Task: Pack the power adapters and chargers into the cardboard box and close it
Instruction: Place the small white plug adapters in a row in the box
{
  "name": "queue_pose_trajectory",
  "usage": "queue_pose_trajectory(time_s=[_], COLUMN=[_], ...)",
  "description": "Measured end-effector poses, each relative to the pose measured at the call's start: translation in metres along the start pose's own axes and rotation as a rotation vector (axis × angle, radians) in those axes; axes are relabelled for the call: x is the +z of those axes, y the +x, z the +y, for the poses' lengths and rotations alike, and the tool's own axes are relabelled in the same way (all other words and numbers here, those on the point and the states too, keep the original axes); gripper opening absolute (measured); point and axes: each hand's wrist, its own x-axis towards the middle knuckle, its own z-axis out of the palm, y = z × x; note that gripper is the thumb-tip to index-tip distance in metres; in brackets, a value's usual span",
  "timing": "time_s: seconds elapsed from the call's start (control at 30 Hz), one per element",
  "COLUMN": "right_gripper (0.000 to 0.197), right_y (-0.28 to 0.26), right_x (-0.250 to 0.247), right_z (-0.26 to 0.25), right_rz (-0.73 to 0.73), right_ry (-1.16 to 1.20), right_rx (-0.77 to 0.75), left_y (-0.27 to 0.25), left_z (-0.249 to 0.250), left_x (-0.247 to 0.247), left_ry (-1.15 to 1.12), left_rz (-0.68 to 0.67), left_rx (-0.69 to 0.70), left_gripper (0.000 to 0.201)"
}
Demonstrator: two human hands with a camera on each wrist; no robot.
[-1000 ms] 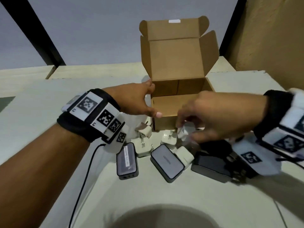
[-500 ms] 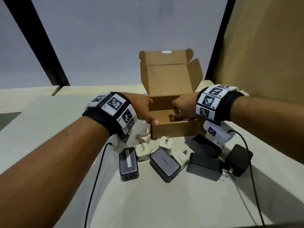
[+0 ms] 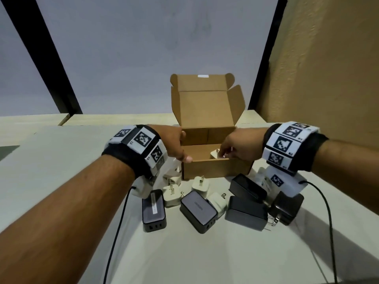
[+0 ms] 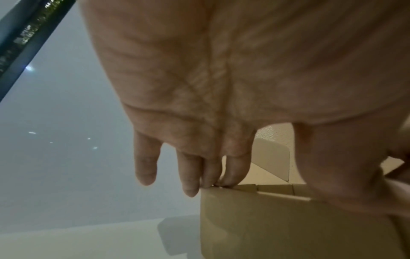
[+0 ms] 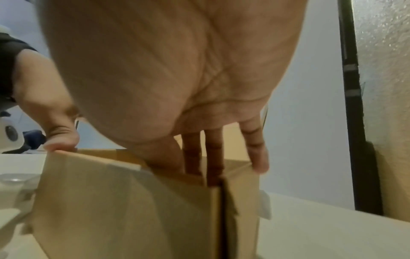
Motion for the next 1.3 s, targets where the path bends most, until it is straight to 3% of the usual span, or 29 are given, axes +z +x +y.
queue_pose_trajectory(time_s=[0.17,0.33,0.53,0.7,0.87,0.97,1.1,1.3], right_gripper=[0.048,0.056,0.050,0.054,0.046,0.046,0.028,0.033], right_y=[0.019,0.030,0.045,0.050,0.054,0.038,-0.004,-0.037], right_x=[-0.004,-0.013,-0.009,-0.013,-0.019,-0.027,-0.032,-0.008], right_z=[-0.014,-0.027,-0.032,-0.041,-0.050,-0.053,-0.055,-0.072], right_rz=[-0.010,-0.046,-0.022,-0.047,-0.058,0.042,0.251,0.085], right_ry=[-0.186,-0.126,-0.030,-0.117,-0.131,-0.063,0.092,0.074], right_rx=[-0.017,-0.054,-0.038,-0.059,-0.051,-0.034,-0.065,-0.292], left_y=[-0.003,0.000,0.004,0.006,0.005,0.004,0.001,-0.004], left_z=[-0.002,0.000,-0.003,-0.004,-0.005,-0.003,-0.002,0.001], left_x=[0.002,-0.001,0.000,0.000,0.000,-0.003,-0.004,-0.006], left_ry=[-0.023,-0.007,-0.038,-0.039,-0.059,-0.087,-0.055,-0.034], left_rz=[0.036,0.010,0.003,-0.003,-0.024,-0.031,-0.020,0.004], left_rx=[-0.004,0.011,0.030,0.045,0.048,0.073,0.063,0.043], left_gripper=[0.088,0.084,0.083,0.080,0.079,0.071,0.074,0.072])
